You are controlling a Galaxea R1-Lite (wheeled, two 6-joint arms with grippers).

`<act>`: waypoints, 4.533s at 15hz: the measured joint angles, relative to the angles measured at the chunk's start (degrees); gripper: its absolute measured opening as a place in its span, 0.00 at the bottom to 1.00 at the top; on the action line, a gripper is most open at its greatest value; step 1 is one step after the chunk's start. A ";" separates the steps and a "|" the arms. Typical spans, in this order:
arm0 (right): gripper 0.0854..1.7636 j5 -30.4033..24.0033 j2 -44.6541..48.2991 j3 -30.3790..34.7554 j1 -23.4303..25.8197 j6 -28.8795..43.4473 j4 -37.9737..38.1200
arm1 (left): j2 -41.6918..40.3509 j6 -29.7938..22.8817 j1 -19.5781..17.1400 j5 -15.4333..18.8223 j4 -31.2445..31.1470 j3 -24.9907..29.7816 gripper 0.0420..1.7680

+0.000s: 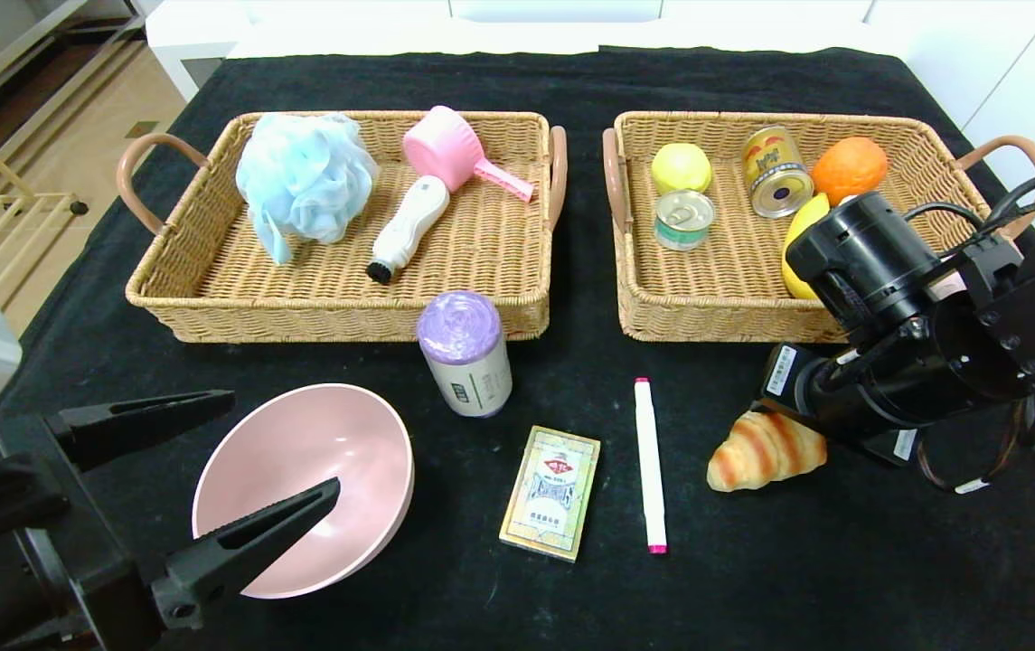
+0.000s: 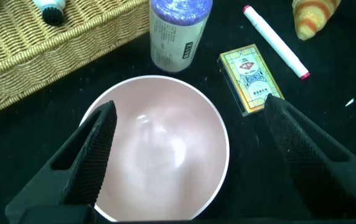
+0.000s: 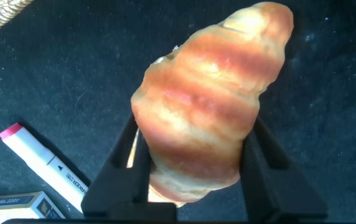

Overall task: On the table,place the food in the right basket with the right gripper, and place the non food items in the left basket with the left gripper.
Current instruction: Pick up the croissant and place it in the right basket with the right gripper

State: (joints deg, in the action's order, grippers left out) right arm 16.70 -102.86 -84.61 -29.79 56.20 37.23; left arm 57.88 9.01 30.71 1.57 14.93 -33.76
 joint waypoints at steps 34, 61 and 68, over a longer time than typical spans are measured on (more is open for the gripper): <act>0.45 1.49 11.47 -13.48 0.77 -37.11 5.52 | 0.17 0.52 0.05 -0.09 -0.35 0.27 0.97; 0.45 8.79 -1.79 -16.74 5.51 -40.66 -26.90 | -0.88 1.01 0.05 -0.10 -0.35 -0.15 0.97; 0.76 10.06 -1.66 -15.97 4.78 -40.46 -26.76 | -0.91 1.02 0.05 -0.09 -0.35 -0.17 0.97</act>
State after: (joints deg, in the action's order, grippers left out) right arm 26.76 -104.52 -100.58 -25.02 15.74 10.47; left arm 56.97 10.03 30.76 1.49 14.58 -33.93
